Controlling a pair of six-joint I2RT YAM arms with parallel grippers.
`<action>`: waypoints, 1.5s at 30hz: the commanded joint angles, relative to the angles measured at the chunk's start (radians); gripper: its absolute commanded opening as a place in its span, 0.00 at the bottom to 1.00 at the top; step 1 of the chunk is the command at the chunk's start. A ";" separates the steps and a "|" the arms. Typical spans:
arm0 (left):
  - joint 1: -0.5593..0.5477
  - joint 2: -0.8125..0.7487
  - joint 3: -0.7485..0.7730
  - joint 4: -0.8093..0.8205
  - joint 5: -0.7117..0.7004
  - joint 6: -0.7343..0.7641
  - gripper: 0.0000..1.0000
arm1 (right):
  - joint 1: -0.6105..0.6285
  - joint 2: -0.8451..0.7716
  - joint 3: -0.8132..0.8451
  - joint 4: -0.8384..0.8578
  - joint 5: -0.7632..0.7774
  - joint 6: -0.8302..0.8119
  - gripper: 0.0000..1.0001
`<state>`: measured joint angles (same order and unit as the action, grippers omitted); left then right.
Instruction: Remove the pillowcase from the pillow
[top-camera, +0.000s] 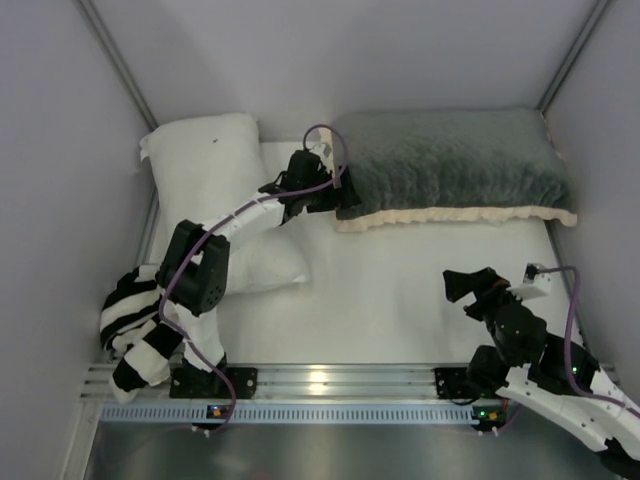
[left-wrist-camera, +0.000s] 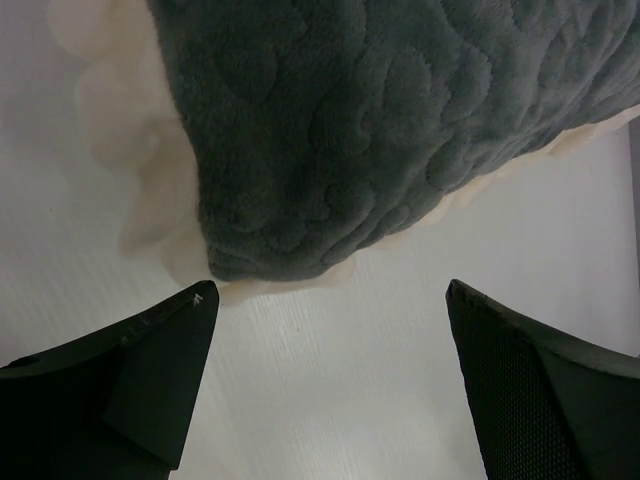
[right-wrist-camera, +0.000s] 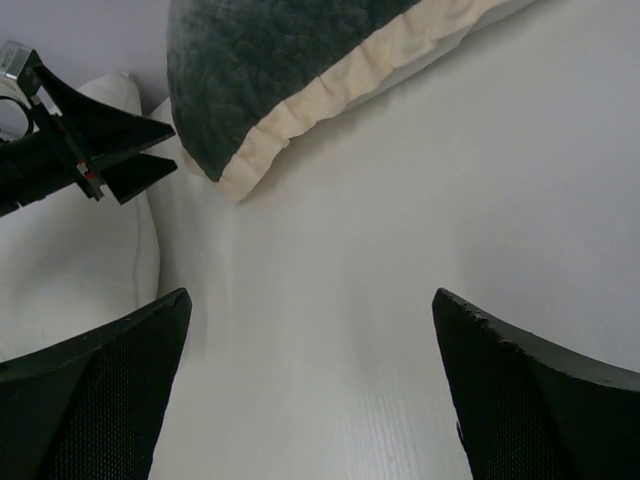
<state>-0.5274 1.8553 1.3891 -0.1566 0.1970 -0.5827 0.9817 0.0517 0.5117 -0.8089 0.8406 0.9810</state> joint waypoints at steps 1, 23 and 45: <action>0.013 0.070 0.068 0.181 0.110 0.046 0.99 | 0.009 0.033 0.037 -0.004 -0.002 -0.028 0.99; 0.033 0.242 0.148 0.256 0.133 -0.058 0.00 | 0.011 0.080 0.053 -0.004 0.038 -0.014 0.99; 0.076 -0.723 -0.214 -0.285 -0.349 -0.025 0.00 | -0.429 0.856 0.324 0.241 -0.410 -0.337 0.99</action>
<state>-0.4656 1.2381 1.2049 -0.4160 -0.0387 -0.6033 0.7017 0.9203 0.8246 -0.7208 0.6353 0.7574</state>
